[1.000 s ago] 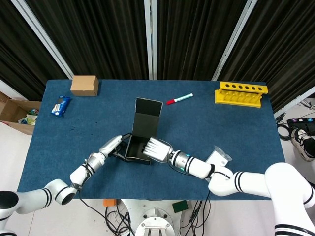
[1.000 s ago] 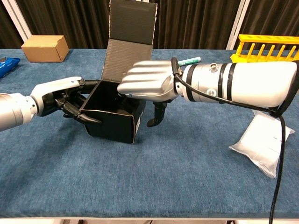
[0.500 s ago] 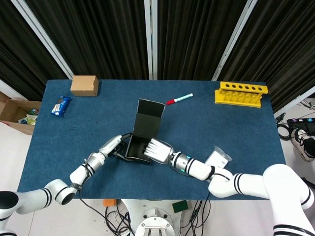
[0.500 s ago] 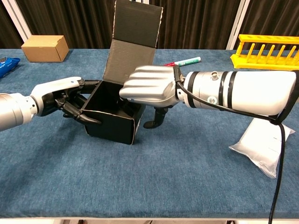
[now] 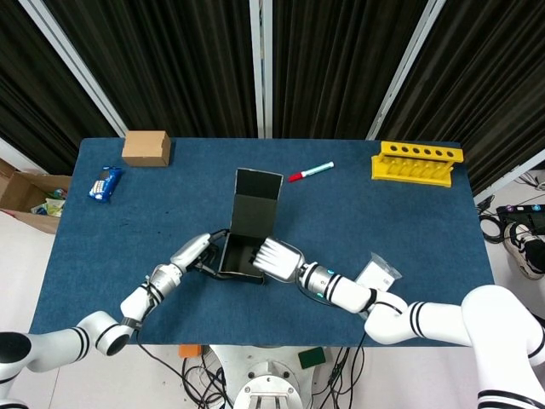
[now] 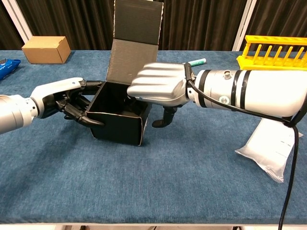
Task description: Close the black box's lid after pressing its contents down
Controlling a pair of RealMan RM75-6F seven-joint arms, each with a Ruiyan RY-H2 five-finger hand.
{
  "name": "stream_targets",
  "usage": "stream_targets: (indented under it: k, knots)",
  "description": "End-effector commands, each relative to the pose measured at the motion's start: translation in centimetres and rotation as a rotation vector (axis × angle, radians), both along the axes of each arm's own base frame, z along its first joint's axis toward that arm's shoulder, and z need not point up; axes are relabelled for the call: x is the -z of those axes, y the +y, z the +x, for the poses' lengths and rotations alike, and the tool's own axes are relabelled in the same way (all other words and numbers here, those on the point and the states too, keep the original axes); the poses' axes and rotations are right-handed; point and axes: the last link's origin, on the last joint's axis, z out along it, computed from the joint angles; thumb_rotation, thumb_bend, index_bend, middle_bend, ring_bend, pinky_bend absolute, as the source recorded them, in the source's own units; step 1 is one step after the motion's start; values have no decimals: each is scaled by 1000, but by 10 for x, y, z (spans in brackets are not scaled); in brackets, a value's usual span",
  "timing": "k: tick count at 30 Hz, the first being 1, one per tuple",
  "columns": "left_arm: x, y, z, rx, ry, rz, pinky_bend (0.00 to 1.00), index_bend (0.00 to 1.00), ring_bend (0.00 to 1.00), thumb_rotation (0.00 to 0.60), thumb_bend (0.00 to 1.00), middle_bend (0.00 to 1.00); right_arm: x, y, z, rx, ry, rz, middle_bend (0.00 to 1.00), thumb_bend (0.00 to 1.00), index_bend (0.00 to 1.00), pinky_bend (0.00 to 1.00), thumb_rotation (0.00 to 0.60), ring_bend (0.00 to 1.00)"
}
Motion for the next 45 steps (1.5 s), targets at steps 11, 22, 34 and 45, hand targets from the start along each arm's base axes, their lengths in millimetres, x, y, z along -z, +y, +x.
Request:
stream_targets:
  k: [11, 22, 34, 45]
  knots:
    - [-5, -6, -1, 17, 30, 55, 925, 113, 719, 600, 0, 125, -28, -4, -15, 89, -106, -58, 119, 38, 0, 1000, 600, 807]
    - [-8, -12, -2, -22, 47, 45, 925, 53, 707, 600, 0, 50, -92, -20, -60, 442, -377, -69, 205, 78, 21, 1000, 600, 807]
    - [-7, -10, 1, -75, -1, 4, 926, 53, 708, 600, 0, 50, -101, -54, -83, 826, -569, 79, 320, 699, 187, 1000, 600, 822]
    - [1, -1, 8, -104, -24, -17, 928, 170, 737, 600, 0, 218, -55, -83, -47, 994, -560, 244, 302, 728, 246, 1000, 600, 820]
